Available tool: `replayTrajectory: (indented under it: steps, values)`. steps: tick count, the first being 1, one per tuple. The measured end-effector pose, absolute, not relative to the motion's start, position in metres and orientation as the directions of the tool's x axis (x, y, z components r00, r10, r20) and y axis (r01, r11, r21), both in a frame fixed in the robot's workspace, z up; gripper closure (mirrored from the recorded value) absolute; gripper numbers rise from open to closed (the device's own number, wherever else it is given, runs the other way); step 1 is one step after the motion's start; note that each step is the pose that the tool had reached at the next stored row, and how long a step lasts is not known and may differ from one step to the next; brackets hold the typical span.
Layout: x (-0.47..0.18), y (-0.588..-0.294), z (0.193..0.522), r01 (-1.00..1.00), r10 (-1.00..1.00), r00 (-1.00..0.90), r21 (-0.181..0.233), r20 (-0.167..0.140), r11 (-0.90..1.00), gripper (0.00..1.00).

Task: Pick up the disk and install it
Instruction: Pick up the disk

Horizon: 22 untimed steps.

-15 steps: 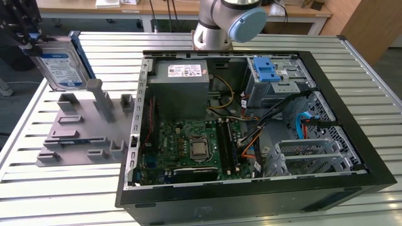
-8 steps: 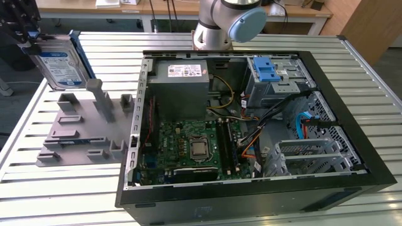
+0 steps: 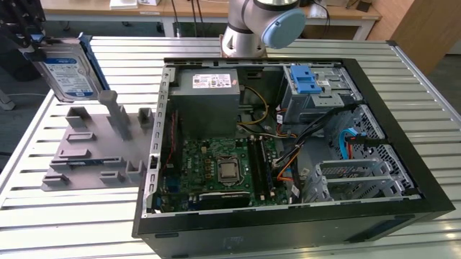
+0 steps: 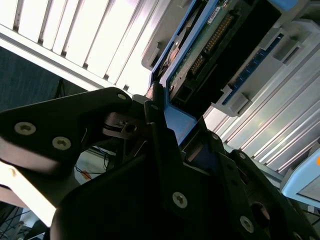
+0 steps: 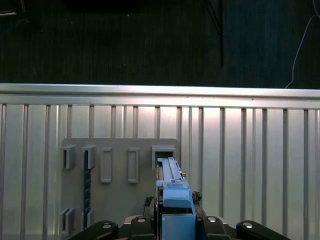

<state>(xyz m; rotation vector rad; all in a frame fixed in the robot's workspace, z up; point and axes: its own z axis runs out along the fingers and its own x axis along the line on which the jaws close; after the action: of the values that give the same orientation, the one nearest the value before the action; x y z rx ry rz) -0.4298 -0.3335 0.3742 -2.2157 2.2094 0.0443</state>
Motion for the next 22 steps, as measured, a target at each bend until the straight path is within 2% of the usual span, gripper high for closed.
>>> replayTrajectory:
  steps: [22]
  values:
    - [-0.430, -0.334, 0.390, -1.000, -1.000, 0.003, 0.011, -0.029, -0.003, 0.64]
